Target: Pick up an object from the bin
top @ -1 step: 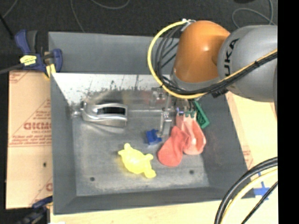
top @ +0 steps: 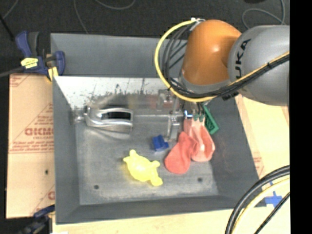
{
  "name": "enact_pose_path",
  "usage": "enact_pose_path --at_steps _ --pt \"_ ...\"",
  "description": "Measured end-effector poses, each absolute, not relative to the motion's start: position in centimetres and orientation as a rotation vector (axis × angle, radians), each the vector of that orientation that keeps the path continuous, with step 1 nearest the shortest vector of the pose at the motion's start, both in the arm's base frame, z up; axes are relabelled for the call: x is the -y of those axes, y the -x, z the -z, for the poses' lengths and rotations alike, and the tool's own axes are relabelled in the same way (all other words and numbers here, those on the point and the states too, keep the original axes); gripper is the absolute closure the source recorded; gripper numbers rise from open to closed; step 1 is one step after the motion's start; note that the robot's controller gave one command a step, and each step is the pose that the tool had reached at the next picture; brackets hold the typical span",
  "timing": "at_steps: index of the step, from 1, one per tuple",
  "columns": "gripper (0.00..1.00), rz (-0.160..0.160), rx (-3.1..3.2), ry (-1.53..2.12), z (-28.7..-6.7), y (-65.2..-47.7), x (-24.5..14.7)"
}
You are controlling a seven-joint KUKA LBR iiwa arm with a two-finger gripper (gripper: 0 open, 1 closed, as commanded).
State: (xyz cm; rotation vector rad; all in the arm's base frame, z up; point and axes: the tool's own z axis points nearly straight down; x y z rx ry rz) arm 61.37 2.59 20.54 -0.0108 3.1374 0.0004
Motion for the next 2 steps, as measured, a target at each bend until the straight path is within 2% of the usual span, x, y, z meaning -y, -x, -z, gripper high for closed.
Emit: enact_pose_path --at_steps 1,2 --pt "0.00 -0.002 -3.133 -0.119 -16.3 -58.8 -0.5" --pt "0.00 0.002 -3.135 0.024 -12.2 -59.7 0.1"
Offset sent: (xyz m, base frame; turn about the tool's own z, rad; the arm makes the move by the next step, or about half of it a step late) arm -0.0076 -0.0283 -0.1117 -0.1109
